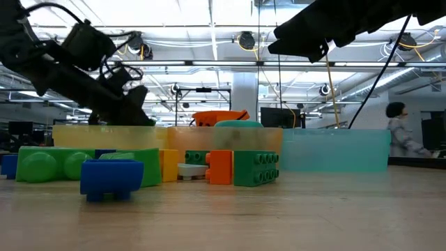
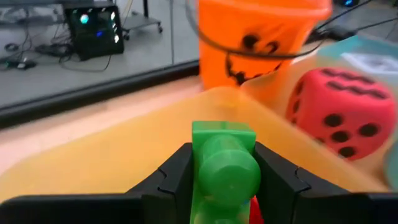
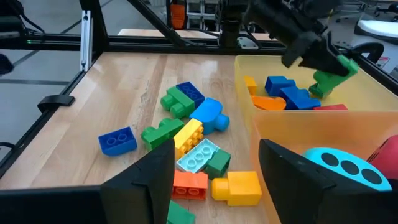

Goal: Pick & Place Toys
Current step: Put the bottom green game piece into the yellow bin

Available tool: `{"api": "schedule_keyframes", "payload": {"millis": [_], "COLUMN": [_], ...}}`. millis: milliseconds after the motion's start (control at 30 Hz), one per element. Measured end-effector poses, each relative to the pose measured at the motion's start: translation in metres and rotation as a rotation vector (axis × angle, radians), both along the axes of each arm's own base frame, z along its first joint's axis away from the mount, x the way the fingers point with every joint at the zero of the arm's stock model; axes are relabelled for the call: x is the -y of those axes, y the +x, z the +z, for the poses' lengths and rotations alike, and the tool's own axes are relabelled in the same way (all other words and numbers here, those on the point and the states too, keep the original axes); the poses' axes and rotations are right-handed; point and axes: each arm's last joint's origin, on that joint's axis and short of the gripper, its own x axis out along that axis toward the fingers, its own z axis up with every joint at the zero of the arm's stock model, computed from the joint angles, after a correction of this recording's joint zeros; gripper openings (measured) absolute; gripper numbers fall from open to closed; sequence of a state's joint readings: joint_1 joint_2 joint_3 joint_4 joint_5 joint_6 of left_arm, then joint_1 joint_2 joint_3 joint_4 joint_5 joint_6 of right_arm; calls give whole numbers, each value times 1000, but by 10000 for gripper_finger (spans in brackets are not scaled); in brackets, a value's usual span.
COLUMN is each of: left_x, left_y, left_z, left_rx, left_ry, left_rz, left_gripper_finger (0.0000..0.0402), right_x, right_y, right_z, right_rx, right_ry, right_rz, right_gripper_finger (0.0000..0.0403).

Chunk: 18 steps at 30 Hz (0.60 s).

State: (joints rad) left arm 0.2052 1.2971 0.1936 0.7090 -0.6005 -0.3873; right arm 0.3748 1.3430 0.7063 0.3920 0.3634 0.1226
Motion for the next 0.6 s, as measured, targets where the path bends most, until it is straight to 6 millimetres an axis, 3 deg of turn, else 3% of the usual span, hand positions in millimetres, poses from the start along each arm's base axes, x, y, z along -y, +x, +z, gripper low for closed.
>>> {"api": "schedule_keyframes", "payload": {"millis": [100,367,600], "left_x": [-5,-7,-6], "left_y": [0,0,0], "left_z": [-8,-13,-6], "left_rx": [2,26,74], "left_ry": [-48,-102,-114], "left_rz": [41,79,22], "left_gripper_finger": [156,314,372], "right_x": [0,0,-1], "right_y": [0,0,3], "right_z": [0,0,-3], "right_rx": [0,0,3], "right_ry": [0,14,18], "right_rz": [0,-4,-3], "right_gripper_finger": [201,200,199]}}
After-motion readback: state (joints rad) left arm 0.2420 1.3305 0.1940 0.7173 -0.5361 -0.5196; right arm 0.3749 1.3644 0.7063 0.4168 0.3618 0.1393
